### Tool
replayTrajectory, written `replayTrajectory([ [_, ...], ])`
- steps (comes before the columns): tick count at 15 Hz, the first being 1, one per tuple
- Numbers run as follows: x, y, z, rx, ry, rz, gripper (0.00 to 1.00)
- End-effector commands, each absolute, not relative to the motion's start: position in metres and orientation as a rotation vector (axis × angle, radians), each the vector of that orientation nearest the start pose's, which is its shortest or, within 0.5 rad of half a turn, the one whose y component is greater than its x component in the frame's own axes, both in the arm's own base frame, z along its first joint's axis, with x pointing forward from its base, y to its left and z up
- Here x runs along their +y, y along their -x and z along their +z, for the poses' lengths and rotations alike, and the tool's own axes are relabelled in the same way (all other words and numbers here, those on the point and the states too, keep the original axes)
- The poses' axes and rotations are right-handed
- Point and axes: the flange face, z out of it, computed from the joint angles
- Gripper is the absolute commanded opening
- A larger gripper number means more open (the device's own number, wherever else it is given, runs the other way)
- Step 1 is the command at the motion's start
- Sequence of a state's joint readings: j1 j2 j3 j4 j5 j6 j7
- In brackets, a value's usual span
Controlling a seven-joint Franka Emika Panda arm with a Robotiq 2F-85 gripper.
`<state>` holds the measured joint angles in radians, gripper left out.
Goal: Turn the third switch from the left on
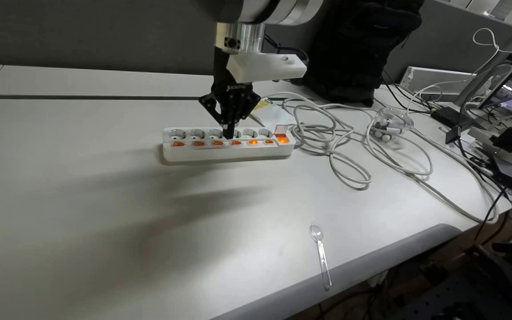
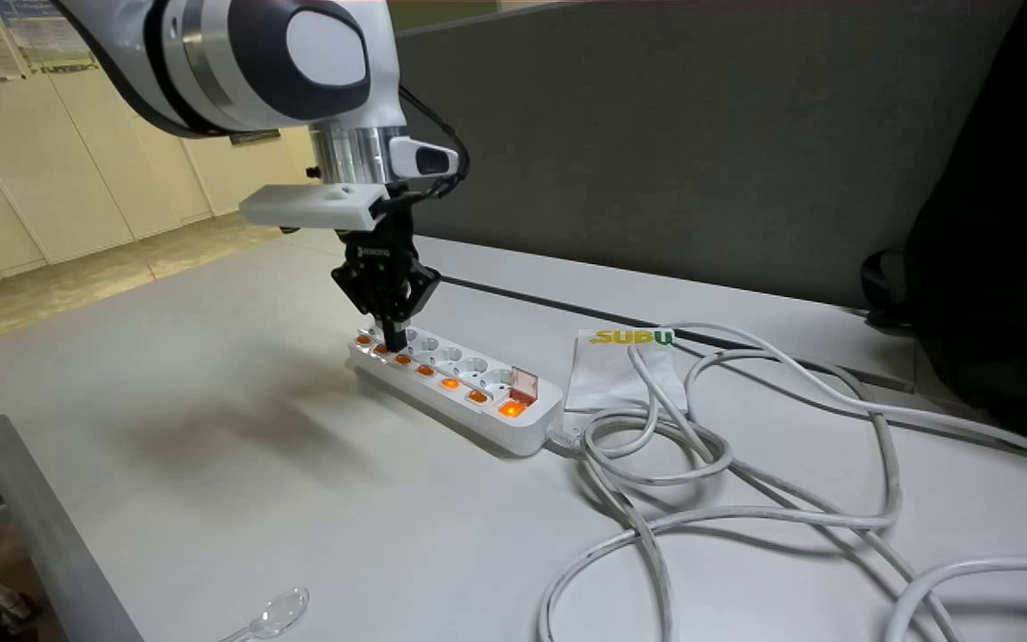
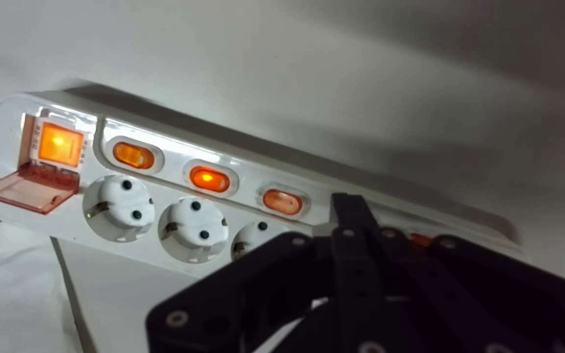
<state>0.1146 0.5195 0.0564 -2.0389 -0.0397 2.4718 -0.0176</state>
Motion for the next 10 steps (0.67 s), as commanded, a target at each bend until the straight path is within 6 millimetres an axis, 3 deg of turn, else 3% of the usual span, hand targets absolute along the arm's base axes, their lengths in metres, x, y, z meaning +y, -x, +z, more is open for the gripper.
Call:
replayTrajectory([
  [1, 0.099, -0.585, 0.172, -0.300, 3.150, 0.144, 0.00],
  [10, 0.100, -0.587, 0.158, -0.319, 3.139, 0.141, 0.00],
])
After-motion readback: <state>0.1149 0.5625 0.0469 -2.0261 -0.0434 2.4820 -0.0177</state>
